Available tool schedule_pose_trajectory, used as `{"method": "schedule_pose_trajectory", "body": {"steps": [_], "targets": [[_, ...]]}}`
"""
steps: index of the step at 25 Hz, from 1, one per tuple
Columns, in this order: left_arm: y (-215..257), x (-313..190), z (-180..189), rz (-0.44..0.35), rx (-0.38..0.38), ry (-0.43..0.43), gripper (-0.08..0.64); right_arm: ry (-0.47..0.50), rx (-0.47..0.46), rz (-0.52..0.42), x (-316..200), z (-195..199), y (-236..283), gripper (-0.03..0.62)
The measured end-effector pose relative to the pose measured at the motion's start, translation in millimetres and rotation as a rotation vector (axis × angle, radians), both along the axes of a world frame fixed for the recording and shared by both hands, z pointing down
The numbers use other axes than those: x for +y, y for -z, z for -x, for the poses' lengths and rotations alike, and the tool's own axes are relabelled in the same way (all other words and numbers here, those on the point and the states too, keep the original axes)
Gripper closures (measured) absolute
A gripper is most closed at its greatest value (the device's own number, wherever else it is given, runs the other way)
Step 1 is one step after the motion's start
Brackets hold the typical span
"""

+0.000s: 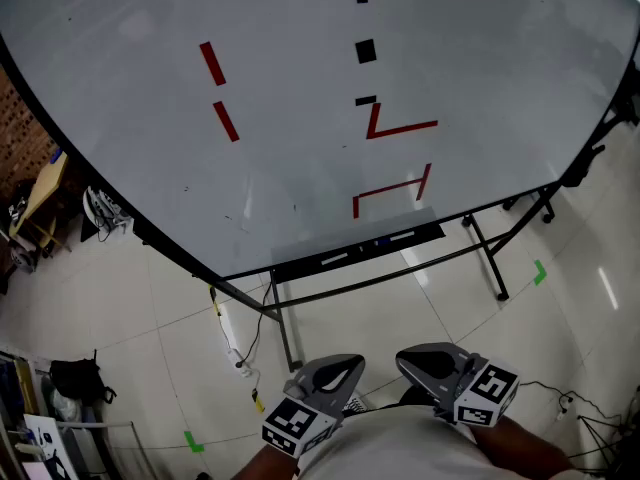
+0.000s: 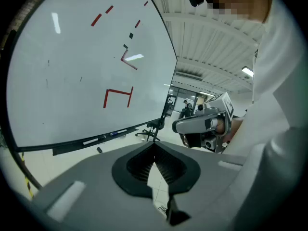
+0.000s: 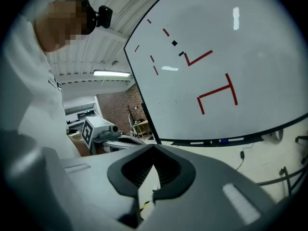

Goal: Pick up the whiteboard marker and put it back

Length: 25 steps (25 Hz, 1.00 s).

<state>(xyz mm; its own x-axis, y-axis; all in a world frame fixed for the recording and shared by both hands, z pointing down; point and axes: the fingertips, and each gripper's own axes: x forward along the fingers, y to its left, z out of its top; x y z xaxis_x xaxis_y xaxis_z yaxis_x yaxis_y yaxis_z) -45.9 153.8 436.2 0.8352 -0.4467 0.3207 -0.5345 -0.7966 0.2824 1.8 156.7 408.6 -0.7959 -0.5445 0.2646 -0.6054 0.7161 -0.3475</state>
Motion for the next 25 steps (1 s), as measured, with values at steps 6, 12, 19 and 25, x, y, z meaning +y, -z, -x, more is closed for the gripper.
{"method": "schedule_pose_trajectory", "body": {"steps": [6, 12, 19, 25], "targets": [[-3.5, -13.0, 14.7, 0.010, -0.001, 0.030, 0.543, 0.004, 0.007, 0.036, -5.0, 4.1, -9.7, 0.591], [-7.2, -39.6, 14.5, 0.006, -0.001, 0.076, 0.543, 0.018, 0.003, 0.033, -36.2, -0.9, -11.2, 0.591], [-7.7, -95.2, 7.2, -0.008, -0.034, 0.206, 0.543, 0.145, -0.014, 0.031, -96.4, -13.3, -12.1, 0.591], [-1.3, -143.8, -22.9, -0.063, -0.080, 0.286, 0.543, 0.260, -0.024, 0.016, -149.6, -42.4, -6.3, 0.591]]}}
